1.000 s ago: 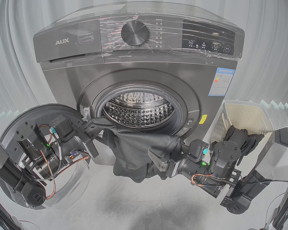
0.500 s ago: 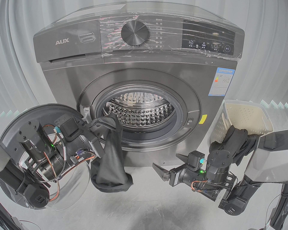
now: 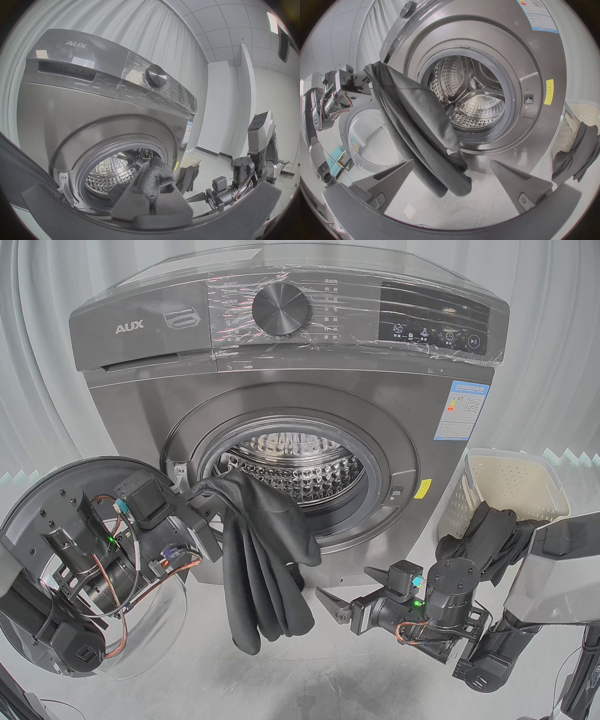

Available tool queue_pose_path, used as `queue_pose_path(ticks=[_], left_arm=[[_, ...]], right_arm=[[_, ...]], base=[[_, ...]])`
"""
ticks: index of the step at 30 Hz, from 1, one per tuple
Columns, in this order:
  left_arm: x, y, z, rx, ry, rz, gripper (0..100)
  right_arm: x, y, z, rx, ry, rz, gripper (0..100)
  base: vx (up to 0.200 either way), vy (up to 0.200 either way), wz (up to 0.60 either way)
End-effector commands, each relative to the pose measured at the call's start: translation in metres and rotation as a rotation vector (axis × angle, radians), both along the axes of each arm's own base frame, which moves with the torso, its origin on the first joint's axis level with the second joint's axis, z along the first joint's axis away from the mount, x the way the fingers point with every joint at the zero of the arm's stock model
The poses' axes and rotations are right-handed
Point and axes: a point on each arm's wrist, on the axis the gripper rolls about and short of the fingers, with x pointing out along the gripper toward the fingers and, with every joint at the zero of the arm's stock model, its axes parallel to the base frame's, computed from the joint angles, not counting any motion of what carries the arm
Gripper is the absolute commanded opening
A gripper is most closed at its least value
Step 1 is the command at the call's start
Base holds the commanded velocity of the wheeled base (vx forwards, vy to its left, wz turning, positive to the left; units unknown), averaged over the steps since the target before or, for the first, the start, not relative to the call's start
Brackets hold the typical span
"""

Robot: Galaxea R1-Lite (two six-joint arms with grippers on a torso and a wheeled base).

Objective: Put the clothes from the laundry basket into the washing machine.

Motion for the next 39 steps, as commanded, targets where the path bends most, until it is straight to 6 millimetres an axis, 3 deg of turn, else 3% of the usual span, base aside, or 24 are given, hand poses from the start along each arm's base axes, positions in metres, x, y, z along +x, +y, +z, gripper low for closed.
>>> queue_pose_path(ticks=[1, 14, 22, 34, 39], left_arm=[[-0.001, -0.002, 0.0, 0.0, 0.001, -0.009, 0], [-0.003, -0.005, 0.0, 0.0, 0.001, -0.021, 0], [-0.004, -0.007, 0.002, -0.009, -0.017, -0.03, 0], [-0.001, -0.007, 0.008, -0.023, -0.039, -0.023, 0], [-0.002, -0.006, 0.012, -0.035, -0.048, -0.026, 0]], right_arm=[[0.001, 0.002, 0.001, 0.009, -0.007, 0.004, 100], [0.009, 0.006, 0.009, 0.048, -0.056, 0.017, 100], [0.019, 0.002, -0.008, 0.018, -0.032, 0.02, 100], [0.015, -0.002, -0.027, -0.027, 0.022, 0.028, 100], [0.028, -0.003, -0.043, -0.05, 0.036, 0.011, 100]], base=[[0.0, 0.0, 0.0], [0.0, 0.0, 0.0], [0.0, 0.0, 0.0], [0.0, 0.0, 0.0], [0.0, 0.0, 0.0]])
